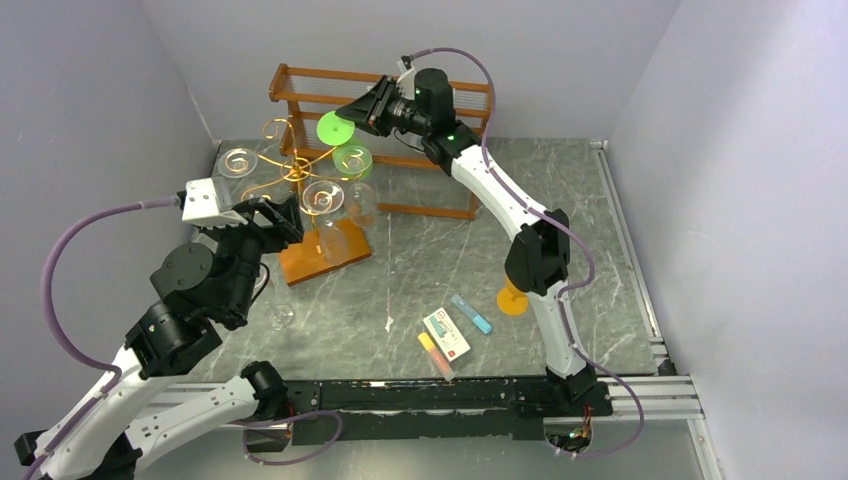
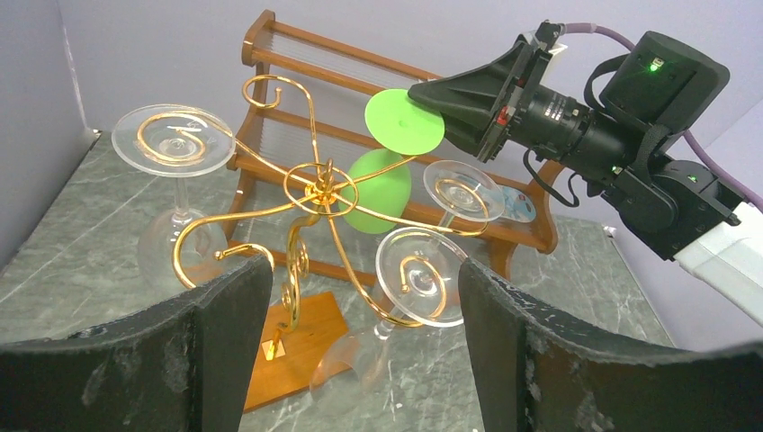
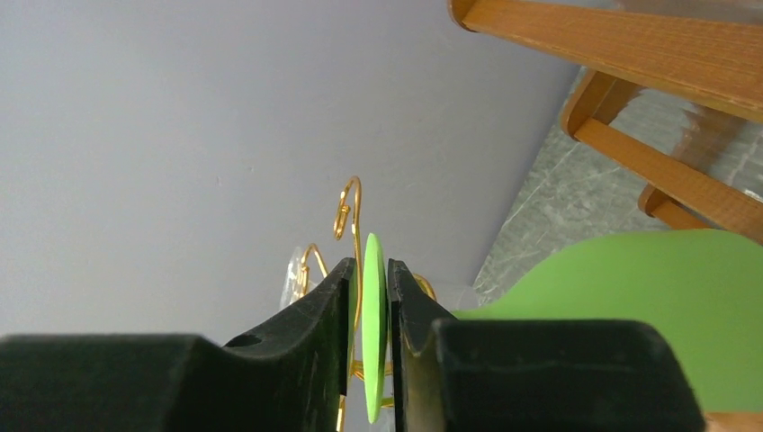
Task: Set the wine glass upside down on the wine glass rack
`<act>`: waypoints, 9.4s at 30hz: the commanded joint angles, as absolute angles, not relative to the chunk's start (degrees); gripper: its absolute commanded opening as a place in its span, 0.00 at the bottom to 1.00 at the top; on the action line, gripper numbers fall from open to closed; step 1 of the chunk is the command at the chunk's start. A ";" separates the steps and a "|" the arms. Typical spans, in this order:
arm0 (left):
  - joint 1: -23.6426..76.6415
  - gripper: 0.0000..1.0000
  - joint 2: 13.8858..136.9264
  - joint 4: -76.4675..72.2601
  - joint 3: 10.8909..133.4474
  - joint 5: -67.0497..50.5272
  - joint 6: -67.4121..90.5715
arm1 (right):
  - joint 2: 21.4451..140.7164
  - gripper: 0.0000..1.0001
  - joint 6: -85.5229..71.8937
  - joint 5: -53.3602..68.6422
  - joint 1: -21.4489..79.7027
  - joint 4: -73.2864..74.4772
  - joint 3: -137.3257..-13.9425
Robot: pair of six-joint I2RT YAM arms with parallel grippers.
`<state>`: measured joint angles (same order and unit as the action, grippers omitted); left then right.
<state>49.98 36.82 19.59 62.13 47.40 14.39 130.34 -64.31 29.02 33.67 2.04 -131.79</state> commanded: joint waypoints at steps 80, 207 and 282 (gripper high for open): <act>49.89 0.93 36.34 18.16 68.34 24.98 7.93 | 64.15 0.28 -34.79 -20.34 33.22 40.49 -52.41; 58.01 0.05 58.32 -22.00 58.01 -0.10 -10.74 | 58.11 0.74 -47.94 38.11 33.29 -14.44 -65.92; 53.25 0.11 57.92 -7.53 62.70 -11.68 46.03 | 48.13 0.00 -49.23 30.31 33.24 -14.39 -52.30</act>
